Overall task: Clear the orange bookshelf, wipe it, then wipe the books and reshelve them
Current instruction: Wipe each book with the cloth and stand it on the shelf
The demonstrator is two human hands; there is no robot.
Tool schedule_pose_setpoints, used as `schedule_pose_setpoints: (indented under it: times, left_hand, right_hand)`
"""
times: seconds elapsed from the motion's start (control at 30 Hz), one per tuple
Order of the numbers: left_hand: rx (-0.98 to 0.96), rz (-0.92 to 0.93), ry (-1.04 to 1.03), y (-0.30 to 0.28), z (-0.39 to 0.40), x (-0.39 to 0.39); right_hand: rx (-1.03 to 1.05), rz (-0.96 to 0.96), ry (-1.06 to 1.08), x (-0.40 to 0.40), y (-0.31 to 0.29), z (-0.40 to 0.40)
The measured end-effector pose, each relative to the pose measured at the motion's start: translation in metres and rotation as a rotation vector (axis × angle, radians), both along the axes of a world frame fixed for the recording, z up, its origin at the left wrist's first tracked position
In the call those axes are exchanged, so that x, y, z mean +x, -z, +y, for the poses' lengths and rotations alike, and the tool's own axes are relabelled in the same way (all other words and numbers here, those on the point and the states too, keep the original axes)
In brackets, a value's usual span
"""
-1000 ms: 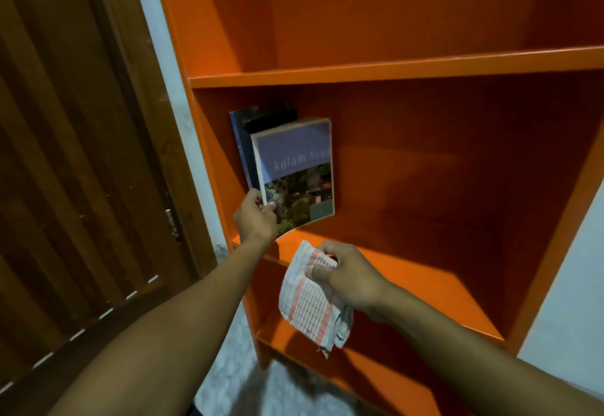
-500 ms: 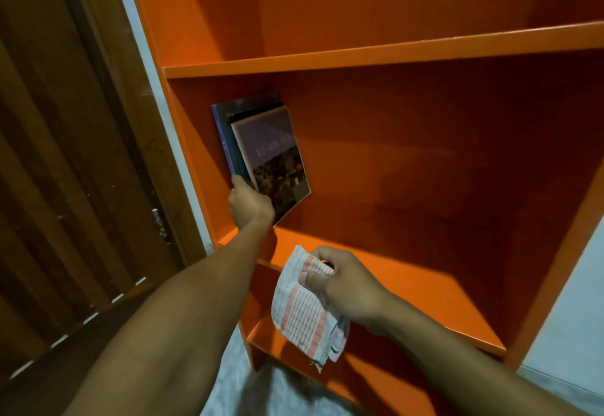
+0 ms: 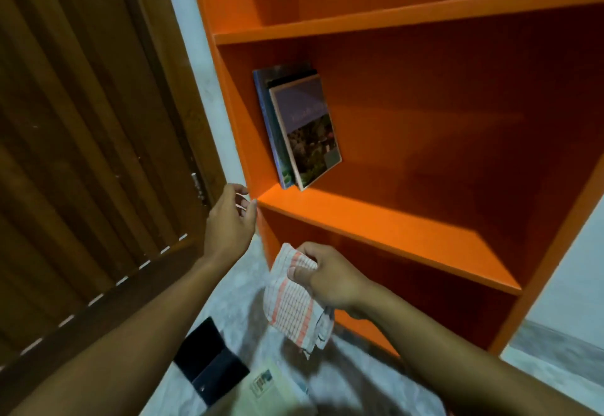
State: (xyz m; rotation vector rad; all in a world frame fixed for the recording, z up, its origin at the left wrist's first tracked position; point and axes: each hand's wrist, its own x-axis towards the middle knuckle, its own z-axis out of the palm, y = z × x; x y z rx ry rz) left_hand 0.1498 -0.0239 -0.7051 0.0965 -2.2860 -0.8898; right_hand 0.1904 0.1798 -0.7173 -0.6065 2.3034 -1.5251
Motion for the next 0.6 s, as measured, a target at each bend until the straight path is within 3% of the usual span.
schedule_pose_setpoints:
  times: [0.17,0.3,0.43,0.6]
  left_hand:
    - [0.034,-0.252,-0.054,0.068,-0.053,0.07]
    - [0.03,-0.597,-0.059,0.144,-0.087,0.114]
    - [0.047,-0.962,-0.042,0.216,-0.102,0.145]
    - [0.03,-1.216,-0.068,0.283,-0.105,0.162]
  right_hand:
    - [0.04,-0.072,-0.02,0.022,0.019,-0.035]
    - [0.012,-0.164,-0.033,0.037,0.03,-0.053]
    - [0.07,-0.126,-0.008,0.04,0.043,-0.063]
    - [0.141,-0.017,0.008,0.032,0.048,-0.073]
